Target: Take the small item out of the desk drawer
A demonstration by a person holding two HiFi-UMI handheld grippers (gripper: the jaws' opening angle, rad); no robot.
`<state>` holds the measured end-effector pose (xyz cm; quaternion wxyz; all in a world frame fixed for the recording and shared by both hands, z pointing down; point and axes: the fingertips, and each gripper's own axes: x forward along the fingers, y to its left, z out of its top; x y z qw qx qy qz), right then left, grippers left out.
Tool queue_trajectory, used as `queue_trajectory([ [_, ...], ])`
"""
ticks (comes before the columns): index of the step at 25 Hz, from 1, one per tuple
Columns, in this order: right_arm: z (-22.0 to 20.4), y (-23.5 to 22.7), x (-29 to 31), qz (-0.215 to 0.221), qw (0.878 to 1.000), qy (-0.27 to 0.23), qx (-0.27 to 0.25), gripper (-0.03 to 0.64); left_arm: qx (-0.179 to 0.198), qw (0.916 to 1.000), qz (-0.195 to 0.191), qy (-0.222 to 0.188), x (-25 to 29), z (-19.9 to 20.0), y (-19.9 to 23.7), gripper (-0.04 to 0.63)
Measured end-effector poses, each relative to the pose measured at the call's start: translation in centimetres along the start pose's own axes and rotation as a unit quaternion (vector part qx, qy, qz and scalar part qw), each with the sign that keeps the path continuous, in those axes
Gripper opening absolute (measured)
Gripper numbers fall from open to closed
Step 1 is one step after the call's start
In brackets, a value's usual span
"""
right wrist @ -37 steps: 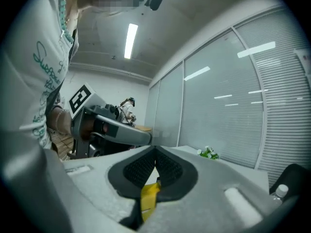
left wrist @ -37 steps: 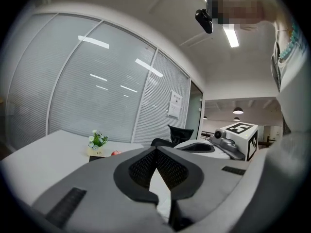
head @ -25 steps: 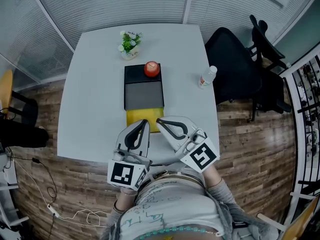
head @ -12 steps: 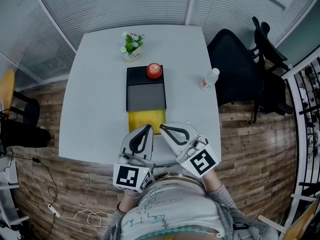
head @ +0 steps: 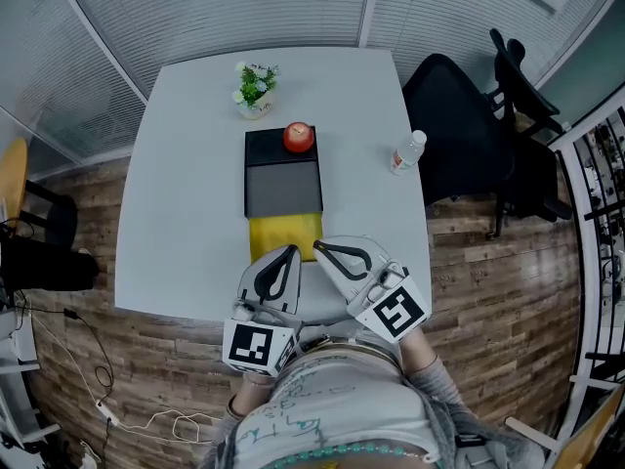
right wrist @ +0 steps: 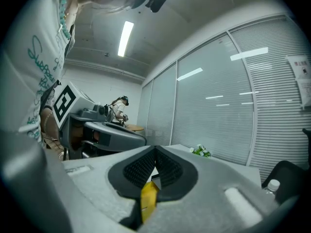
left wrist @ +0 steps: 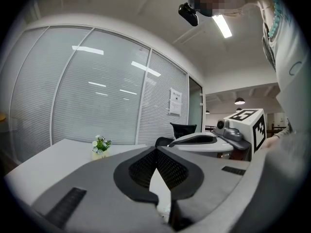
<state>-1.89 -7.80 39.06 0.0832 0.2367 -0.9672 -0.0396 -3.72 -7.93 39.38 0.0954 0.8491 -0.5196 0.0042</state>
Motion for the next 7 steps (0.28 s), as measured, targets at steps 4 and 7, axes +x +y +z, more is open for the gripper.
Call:
queue_trajectory([
  [4,0.0,-0.18,-0.11,0.004,1.0,0.001,-0.003,0.002,-0.001,1.0,-0.003,0.006,0.18,0.2,-0.28,-0.003],
  [7,-0.21,-0.35,-0.14,0.005,1.0,0.006,-0.007,0.002,0.001,0.9999,-0.009,0.008,0.37,-0.18,-0.49,-0.003],
])
